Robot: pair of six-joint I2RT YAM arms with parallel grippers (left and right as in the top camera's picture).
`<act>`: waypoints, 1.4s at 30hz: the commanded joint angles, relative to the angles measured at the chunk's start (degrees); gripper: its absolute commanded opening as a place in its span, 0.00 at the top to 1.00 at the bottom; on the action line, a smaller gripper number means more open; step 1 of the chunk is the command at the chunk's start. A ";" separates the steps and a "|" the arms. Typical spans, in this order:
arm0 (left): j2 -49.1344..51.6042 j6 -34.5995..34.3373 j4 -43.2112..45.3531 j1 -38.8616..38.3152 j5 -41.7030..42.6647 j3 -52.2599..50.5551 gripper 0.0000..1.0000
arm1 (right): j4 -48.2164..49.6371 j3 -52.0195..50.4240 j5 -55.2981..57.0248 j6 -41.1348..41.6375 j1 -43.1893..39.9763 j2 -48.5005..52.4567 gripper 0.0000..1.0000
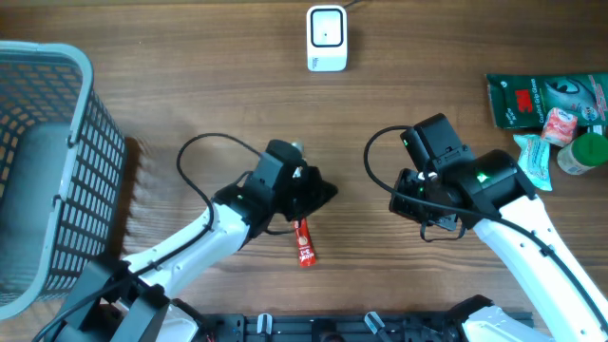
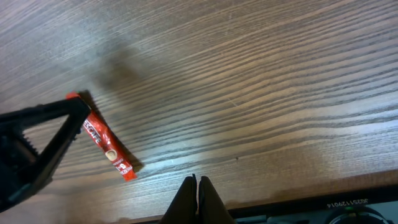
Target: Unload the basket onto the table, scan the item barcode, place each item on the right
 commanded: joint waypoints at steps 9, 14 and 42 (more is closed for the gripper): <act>-29.90 23.08 -35.26 -0.09 -66.40 32.37 0.36 | -0.87 -0.15 9.51 0.39 0.04 -15.45 0.95; -40.06 60.06 1.09 0.02 -75.12 32.37 0.00 | -0.92 -0.15 8.31 2.56 0.04 -15.69 0.95; -63.60 78.82 -18.67 28.44 -39.36 32.37 0.00 | 25.40 -3.19 -22.64 -18.03 6.21 27.19 0.27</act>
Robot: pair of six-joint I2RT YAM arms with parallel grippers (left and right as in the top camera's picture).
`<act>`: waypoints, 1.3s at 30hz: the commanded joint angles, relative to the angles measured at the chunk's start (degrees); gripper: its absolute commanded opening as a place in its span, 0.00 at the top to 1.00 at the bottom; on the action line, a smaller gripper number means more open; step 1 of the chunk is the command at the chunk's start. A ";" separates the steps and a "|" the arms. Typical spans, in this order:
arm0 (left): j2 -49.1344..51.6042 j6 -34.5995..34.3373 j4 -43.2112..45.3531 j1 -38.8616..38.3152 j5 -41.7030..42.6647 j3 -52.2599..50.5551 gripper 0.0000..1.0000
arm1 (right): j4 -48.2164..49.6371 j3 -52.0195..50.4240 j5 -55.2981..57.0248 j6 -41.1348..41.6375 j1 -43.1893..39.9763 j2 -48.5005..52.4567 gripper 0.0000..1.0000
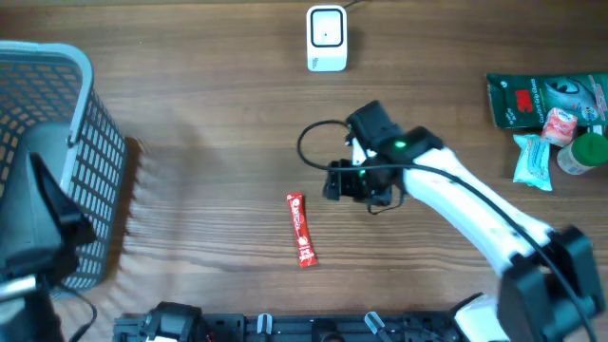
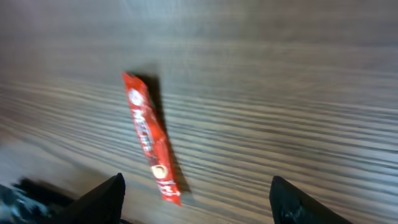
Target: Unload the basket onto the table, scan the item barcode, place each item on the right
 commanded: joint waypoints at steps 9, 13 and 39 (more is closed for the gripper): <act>-17.57 -9.25 -5.60 12.28 20.28 -5.73 0.00 | 7.23 -0.39 -12.31 -17.66 7.21 7.32 0.25; -23.96 -9.35 -7.32 8.96 21.44 -9.92 0.00 | 7.91 -0.39 2.14 -17.59 11.98 7.32 0.25; -25.51 -15.45 -22.71 10.88 17.11 -12.35 0.00 | 3.48 5.18 11.78 -9.86 14.73 16.63 0.15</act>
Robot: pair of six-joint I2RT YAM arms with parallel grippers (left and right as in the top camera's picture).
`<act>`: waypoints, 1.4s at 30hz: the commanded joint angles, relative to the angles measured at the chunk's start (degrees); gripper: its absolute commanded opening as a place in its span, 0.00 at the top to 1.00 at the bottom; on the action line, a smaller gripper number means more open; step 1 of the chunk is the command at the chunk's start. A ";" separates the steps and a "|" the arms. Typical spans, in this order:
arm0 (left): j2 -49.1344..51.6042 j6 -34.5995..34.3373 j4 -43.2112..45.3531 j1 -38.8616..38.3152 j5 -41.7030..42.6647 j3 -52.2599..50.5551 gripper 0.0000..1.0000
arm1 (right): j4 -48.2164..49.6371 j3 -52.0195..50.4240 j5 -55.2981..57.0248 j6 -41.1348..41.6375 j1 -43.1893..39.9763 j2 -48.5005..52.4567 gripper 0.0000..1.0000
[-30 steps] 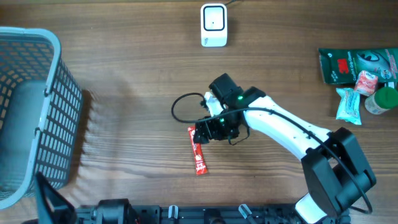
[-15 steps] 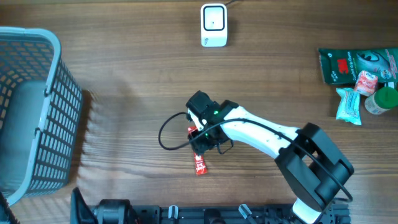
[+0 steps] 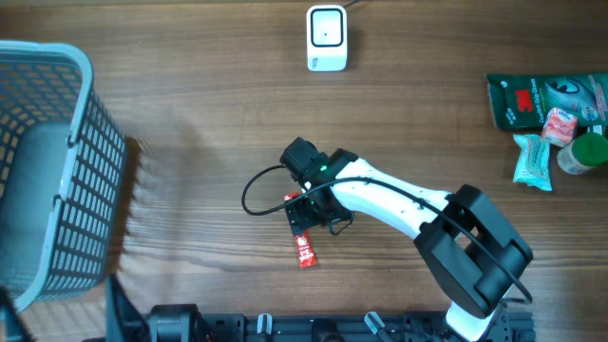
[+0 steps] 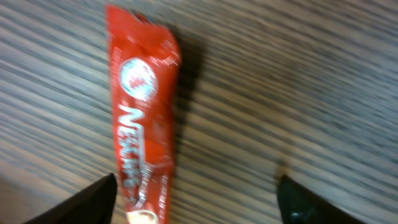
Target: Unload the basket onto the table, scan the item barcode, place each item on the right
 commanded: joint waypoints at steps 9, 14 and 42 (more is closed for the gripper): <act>-0.48 -7.30 -17.86 0.35 5.53 -11.54 0.00 | 10.91 -0.37 9.42 -16.70 4.85 1.90 0.15; -0.48 -9.18 -16.26 0.35 7.61 -13.92 0.00 | 6.75 1.11 8.83 -16.55 4.90 2.80 0.16; -0.48 -9.20 -14.36 0.35 4.39 -14.86 0.00 | -7.32 13.62 3.69 -12.68 8.09 11.23 0.96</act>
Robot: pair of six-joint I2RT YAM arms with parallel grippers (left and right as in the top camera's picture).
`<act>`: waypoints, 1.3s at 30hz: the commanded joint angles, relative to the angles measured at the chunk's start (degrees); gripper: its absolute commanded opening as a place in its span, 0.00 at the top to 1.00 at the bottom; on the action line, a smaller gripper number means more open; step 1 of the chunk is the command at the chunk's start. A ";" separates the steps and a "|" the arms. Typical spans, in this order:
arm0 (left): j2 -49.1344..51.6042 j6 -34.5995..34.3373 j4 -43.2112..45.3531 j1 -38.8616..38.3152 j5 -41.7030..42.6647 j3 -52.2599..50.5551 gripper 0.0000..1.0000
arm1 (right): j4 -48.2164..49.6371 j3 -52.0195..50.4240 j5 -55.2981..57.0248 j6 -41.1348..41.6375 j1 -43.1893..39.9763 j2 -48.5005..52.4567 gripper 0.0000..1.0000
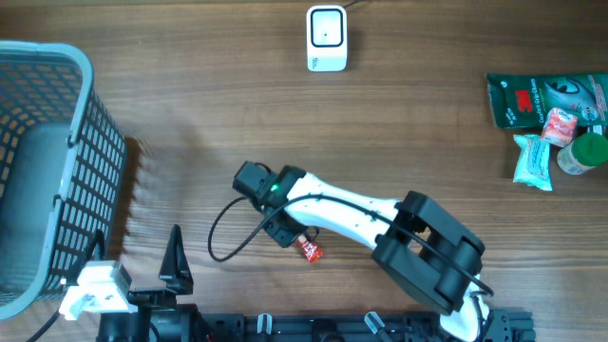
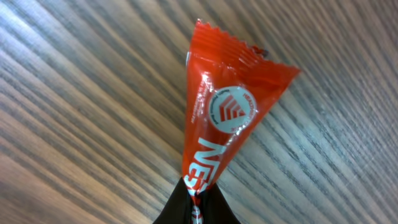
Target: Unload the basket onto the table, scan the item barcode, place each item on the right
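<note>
A red Nescafe sachet (image 2: pixel 225 115) fills the right wrist view, pinched into a cone at its lower end by my right gripper (image 2: pixel 196 191), which is shut on it. Overhead, the right gripper (image 1: pixel 288 231) sits left of the table's middle, and only one end of the sachet (image 1: pixel 311 251) shows beside it. The white barcode scanner (image 1: pixel 326 38) stands at the far edge, well away from the sachet. My left gripper (image 1: pixel 175 259) shows as a dark pointed shape at the near left edge; how its jaws stand cannot be made out.
A grey mesh basket (image 1: pixel 57 76) takes up the left side. At the far right lie a green packet (image 1: pixel 541 95), a pale blue sachet (image 1: pixel 532 160) and a green-capped bottle (image 1: pixel 591 152). A black cable (image 1: pixel 220 237) loops beside the right wrist.
My right gripper was open over the sachet lying flat on the table. Now it is shut on the sachet's lower end and sits further left and nearer the front edge.
First my left gripper was at the sachet's top end while the right one stood shut off to the right. Then the left arm was back by the basket and the right gripper open near the sachet. Then it was open over it, and now grips it.
</note>
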 commanded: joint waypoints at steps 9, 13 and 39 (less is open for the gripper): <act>-0.44 -7.56 7.69 0.35 3.63 -14.95 0.00 | -23.80 15.30 -37.99 26.01 -19.02 0.81 0.95; -0.44 -7.61 12.11 0.35 5.29 -24.65 0.00 | -38.80 15.28 -58.25 26.25 -28.09 0.83 0.96; -0.42 5.25 22.03 0.35 14.16 -36.59 0.00 | -42.07 15.28 -70.36 1.81 -31.34 0.83 0.96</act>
